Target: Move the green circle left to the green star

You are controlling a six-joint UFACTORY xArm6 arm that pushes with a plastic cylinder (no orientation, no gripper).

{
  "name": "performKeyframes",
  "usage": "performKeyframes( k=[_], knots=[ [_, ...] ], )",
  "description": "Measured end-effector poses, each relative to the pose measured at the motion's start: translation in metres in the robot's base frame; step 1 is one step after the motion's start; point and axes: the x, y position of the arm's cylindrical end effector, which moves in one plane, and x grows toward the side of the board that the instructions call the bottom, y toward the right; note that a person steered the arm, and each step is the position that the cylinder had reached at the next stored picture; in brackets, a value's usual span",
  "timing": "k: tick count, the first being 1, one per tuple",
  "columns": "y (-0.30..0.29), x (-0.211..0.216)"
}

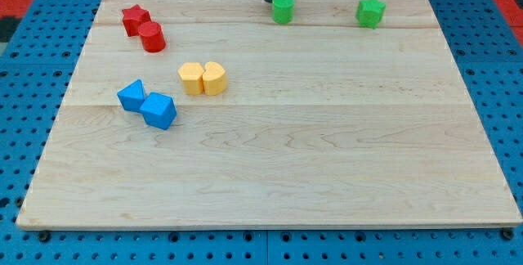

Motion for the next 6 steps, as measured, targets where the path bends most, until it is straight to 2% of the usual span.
performKeyframes(
  k=[1,2,3,4,5,6],
  knots=[
    [-0.004,0.0],
    [0.004,0.028],
    [-0.022,0.088],
    [-0.02,0.09],
    [0.001,0.057],
    [-0.008,0.063]
  ],
)
